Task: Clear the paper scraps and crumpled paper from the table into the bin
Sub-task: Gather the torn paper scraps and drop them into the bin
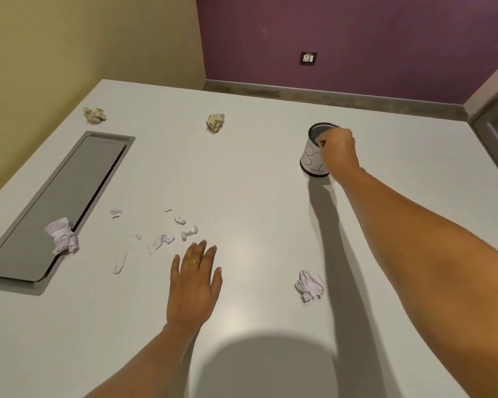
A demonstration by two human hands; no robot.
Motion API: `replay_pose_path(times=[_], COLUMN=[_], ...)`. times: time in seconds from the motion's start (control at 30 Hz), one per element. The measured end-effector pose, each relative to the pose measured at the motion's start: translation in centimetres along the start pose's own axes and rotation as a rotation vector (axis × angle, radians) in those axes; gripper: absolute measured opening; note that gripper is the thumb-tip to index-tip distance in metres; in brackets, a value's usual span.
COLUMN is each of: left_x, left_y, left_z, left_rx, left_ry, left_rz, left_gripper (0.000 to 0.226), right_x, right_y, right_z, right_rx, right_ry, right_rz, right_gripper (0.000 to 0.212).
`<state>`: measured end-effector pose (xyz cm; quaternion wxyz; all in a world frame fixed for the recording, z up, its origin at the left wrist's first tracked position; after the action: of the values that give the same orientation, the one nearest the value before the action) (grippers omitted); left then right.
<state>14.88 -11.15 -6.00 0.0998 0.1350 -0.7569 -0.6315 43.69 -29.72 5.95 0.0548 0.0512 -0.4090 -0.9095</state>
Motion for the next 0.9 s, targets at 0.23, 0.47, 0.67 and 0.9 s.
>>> replay_pose_path(times=[0.23, 0.47, 0.67, 0.9], left_x=[-0.1, -0.1, 0.0, -0.1], left_y=[0.0, -0.3, -0.3, -0.6], left_z=[0.0, 0.1, 0.1, 0.3], left_rx=[-0.02, 0.0, -0.022, -0.01], left_ry=[0.005, 0.019, 0.019, 0.031], left_rz=[0.006, 0.01, -0.025, -0.04], left_gripper=[0.054, 0.042, 0.044, 0.039], right_x=[-2.9, -3.4, -0.1, 7.3], right_y=[-0.4, -1.4, -2.7, -12.5], right_z=[0.1, -1.2, 1.1, 6.2], right_rx=[0.261, 0.072, -0.078, -0.173], right_ry=[-0.072, -0.185, 0.163, 0.375], right_rz=[0.019, 0.048, -0.193, 0.363], right_gripper=[0.029, 0.034, 0.027, 0.021])
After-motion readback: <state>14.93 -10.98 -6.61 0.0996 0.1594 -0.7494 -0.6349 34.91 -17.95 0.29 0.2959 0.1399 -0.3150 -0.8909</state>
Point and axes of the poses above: each hand's wrist, its own x-axis away from the middle knuckle, its own y-axis out of the back of the hand, z = x × y, the point moved 5 cm from there along -x, towards the middle knuckle, and after that the axes turned 7 degrees about -x, right-handed, at the moved point
